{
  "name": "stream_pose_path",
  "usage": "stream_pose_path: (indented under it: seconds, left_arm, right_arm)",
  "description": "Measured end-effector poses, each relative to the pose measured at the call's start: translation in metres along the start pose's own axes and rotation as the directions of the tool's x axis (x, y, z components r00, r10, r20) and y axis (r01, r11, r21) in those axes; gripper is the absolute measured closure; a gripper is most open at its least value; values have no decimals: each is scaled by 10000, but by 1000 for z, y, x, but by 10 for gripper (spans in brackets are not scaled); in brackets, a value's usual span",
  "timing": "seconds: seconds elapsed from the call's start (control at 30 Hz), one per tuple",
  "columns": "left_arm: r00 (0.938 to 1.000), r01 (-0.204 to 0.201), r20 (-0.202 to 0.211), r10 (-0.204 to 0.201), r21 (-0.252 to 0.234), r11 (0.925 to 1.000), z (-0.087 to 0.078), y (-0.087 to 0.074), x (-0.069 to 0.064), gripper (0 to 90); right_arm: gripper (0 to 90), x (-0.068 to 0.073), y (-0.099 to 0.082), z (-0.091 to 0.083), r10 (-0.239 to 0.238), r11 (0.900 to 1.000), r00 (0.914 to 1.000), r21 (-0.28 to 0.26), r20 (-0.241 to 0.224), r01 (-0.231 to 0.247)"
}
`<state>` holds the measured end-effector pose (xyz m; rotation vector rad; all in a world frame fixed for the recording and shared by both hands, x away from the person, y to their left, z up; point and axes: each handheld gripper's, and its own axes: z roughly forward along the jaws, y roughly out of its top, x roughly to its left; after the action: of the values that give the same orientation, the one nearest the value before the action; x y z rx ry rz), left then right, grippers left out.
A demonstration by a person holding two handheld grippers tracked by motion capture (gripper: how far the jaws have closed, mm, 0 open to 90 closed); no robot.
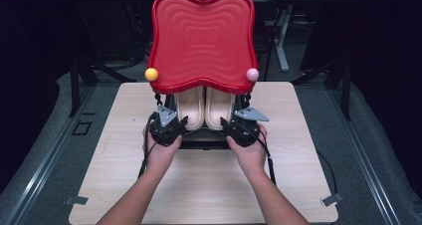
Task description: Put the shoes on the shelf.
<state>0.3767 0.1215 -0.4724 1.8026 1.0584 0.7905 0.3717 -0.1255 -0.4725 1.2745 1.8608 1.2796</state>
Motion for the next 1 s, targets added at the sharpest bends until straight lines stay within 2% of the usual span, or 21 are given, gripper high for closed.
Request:
stream_pose_path:
  seconds: [0.13,0.63,1.0]
  left_arm:
    - [10000,28,-3,-28,-6,10000,0,0,0,565]
    - [9997,241,-3,-241,-71,9997,-1,-1,0,560]
    - [9992,325,214,-325,-13,9995,-3,-1,2,537]
  right_arm:
    - [536,2,0,-1,49,10000,9999,-5,121,-49]
    - [533,2,-1,-1,131,9999,9998,-16,125,-130]
    - [526,1,0,-3,161,9999,9999,36,22,-161]
